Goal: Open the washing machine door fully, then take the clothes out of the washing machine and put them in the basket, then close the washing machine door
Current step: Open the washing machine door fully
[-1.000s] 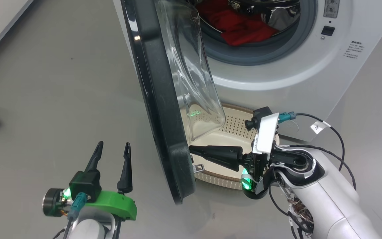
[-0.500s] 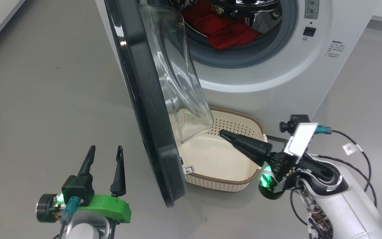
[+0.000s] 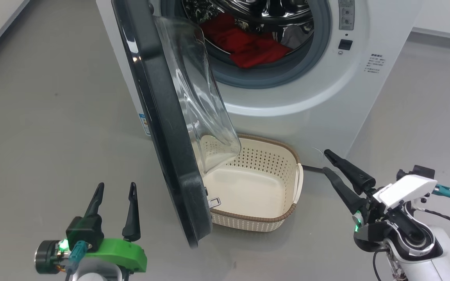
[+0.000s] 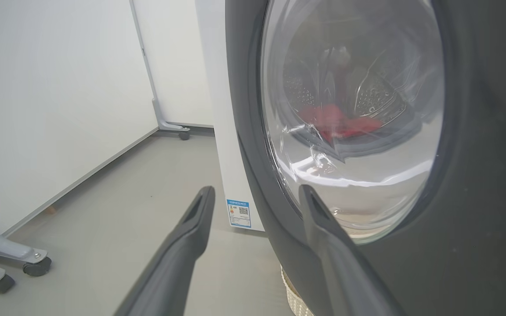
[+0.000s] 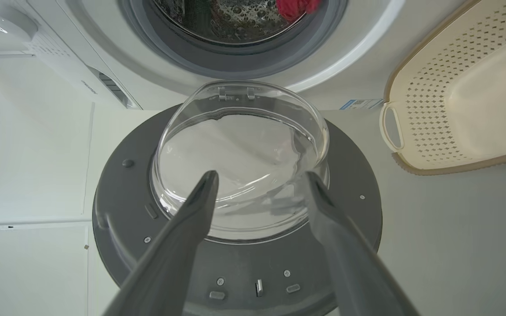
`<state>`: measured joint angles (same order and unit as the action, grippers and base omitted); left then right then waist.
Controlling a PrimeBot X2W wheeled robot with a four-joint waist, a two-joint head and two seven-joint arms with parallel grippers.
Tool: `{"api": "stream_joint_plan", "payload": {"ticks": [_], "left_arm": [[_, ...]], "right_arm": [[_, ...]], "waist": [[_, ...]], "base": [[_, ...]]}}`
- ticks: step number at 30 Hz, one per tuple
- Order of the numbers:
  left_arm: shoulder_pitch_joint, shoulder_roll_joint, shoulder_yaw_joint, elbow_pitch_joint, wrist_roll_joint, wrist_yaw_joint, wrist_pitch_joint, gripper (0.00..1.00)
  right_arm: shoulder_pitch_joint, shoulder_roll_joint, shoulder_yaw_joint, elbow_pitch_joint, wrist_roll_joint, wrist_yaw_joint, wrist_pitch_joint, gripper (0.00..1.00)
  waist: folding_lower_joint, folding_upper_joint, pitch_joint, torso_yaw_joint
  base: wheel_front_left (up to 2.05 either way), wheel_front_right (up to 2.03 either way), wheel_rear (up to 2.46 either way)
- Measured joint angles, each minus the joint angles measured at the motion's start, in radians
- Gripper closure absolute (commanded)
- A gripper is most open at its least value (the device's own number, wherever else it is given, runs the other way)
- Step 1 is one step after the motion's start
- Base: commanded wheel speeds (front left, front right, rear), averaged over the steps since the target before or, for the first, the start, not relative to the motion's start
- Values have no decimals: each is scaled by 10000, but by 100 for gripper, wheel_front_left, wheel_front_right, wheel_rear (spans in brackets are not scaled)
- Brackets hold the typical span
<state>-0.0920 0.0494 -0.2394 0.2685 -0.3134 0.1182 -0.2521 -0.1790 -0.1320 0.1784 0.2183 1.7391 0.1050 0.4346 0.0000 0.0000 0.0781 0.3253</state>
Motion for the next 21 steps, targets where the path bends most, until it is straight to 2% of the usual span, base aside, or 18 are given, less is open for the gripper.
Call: {"api": "stream_joint_plan", "payload": {"ticks": [4, 10, 16, 21], "left_arm": [[62, 15, 46, 0, 13, 0, 0, 0], [156, 42, 56, 4, 67, 0, 0, 0], [157, 44, 56, -8, 86, 0, 0, 0], [160, 44, 63, -12, 86, 0, 0, 0]], "right_arm": [[335, -123, -98, -244, -930, 71, -849, 0], [746, -911, -107, -522, -3319, 73, -2451, 0], [1120, -1246, -84, -635, -5288, 65, -3950, 0], [1287, -1709, -58, -755, -6978, -228, -5122, 0]], "waist": [[0, 0, -81, -75], [0, 0, -164, -162], [0, 0, -196, -189], [0, 0, -198, -223]], "base": [[0, 0, 0], [0, 0, 0], [0, 0, 0], [0, 0, 0]]}}
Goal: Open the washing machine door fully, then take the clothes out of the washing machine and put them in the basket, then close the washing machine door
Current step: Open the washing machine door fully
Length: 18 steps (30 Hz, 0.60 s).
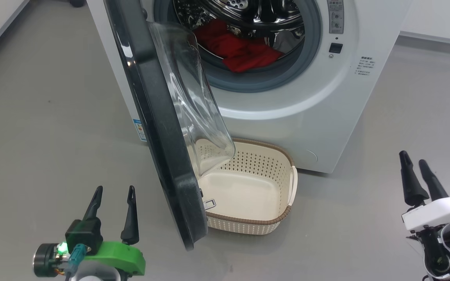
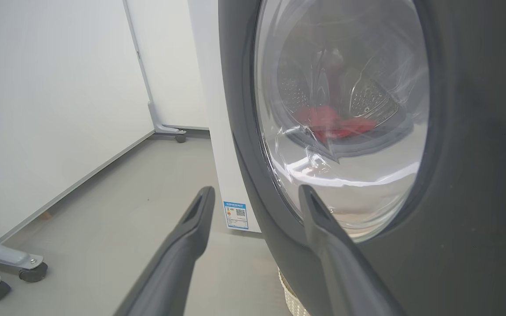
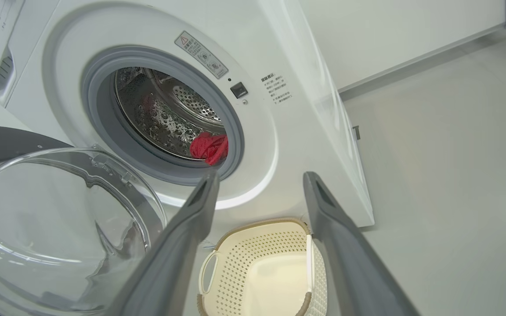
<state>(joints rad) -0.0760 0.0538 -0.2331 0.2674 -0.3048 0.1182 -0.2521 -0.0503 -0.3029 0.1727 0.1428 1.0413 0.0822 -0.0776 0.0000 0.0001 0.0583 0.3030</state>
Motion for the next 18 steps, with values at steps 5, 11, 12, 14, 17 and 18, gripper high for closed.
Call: {"api": "stream_joint_plan", "payload": {"ticks": [5, 11, 12, 14, 17, 18], "left_arm": [[23, 8, 6, -8, 0, 0, 0, 0], [34, 12, 15, -25, 2, 0, 0, 0], [34, 13, 15, -27, 2, 0, 0, 0], [35, 12, 15, -27, 2, 0, 0, 0], [35, 12, 12, -23, 44, 0, 0, 0], [35, 12, 10, -10, 96, 0, 0, 0]], "right_arm": [[12, -587, 138, -167, -1795, -453, -1034, 0], [204, -742, 462, -339, -2907, -997, -1616, 0], [231, -779, 541, -349, -3208, -1124, -1616, 0], [278, -838, 654, -374, -3628, -1310, -1616, 0], [476, -911, 828, -353, -4165, -1551, -1630, 0], [550, -903, 892, -313, -4293, -1569, -1636, 0]], "waist": [[0, 0, 15, -46], [0, 0, 39, -98], [0, 0, 41, -105], [0, 0, 43, -118], [0, 0, 32, -130], [0, 0, 12, -131]], "base": [[0, 0, 0], [0, 0, 0], [0, 0, 0], [0, 0, 0], [0, 0, 0], [0, 0, 0]]}}
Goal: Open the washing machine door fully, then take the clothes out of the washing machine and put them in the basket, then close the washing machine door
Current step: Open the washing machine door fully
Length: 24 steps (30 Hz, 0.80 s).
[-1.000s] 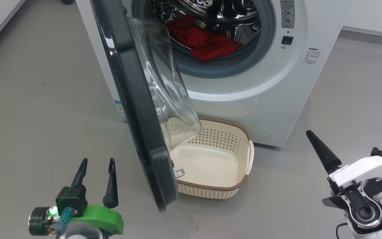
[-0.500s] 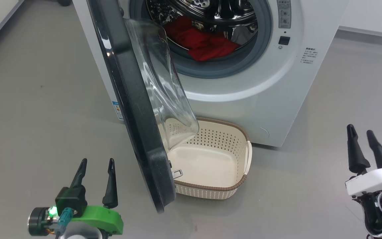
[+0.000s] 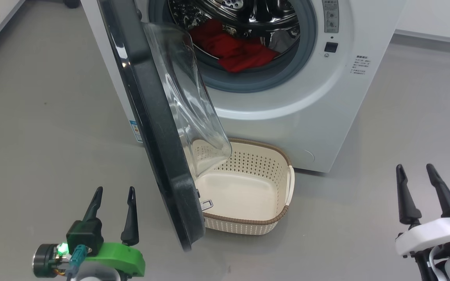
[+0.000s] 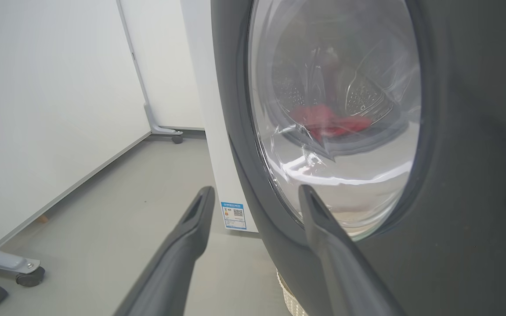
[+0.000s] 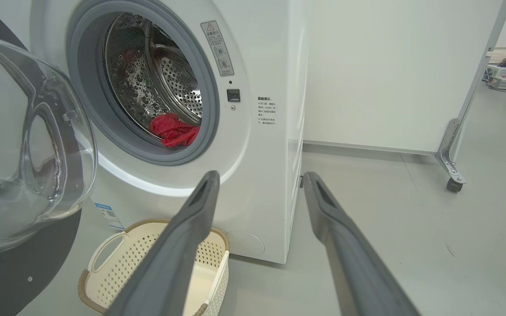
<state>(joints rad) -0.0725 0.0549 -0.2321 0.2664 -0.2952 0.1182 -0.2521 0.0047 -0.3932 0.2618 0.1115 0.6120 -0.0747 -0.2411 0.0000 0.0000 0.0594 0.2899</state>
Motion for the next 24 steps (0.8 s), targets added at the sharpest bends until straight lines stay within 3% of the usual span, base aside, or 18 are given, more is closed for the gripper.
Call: {"api": "stream_joint_plan", "payload": {"ticks": [24], "left_arm": [[101, 88, 65, 84, 79, 0, 0, 0]], "right_arm": [[911, 1131, 579, 236, -721, -336, -23, 0]], "waist": [[0, 0, -248, -192]], "base": [[0, 0, 0]]}}
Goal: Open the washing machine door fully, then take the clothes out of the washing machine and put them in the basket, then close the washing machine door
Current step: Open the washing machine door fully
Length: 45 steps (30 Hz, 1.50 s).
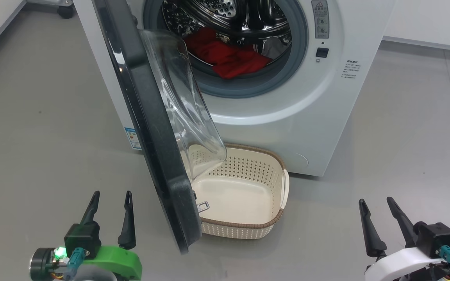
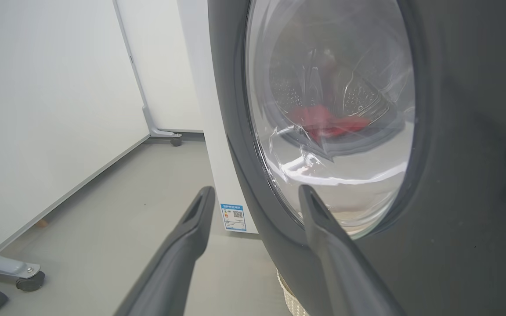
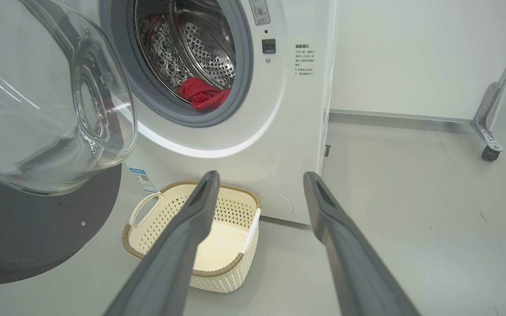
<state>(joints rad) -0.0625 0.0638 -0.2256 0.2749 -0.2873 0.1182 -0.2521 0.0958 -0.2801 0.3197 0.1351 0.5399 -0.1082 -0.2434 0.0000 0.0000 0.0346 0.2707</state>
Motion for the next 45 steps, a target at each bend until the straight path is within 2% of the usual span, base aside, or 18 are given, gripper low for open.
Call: {"api": "stream_joint_plan", "payload": {"ticks": [16, 17, 19, 34, 45], "left_arm": [[29, 25, -12, 82, -2, 0, 0, 0], [31, 33, -15, 88, -2, 0, 0, 37], [39, 48, -23, 128, -2, 0, 0, 100], [85, 232, 82, -54, 50, 0, 2, 100], [-802, 842, 606, -1685, 763, 0, 0, 100]], "right_arm": [[106, 263, -140, 27, -318, -17, -4, 0], [112, 278, -157, 27, -318, -17, -4, 0], [116, 291, -184, 25, -337, -17, -12, 0], [172, 456, -288, 13, -518, -81, -12, 0], [228, 525, -414, -2, -675, -81, -13, 0]], "waist": [[0, 0, -44, -21], [0, 0, -46, -21], [0, 0, -55, -20], [0, 0, -102, 22], [1, 0, -130, 125]], "base": [[0, 0, 0], [0, 0, 0], [0, 0, 0], [0, 0, 0], [0, 0, 0]]}}
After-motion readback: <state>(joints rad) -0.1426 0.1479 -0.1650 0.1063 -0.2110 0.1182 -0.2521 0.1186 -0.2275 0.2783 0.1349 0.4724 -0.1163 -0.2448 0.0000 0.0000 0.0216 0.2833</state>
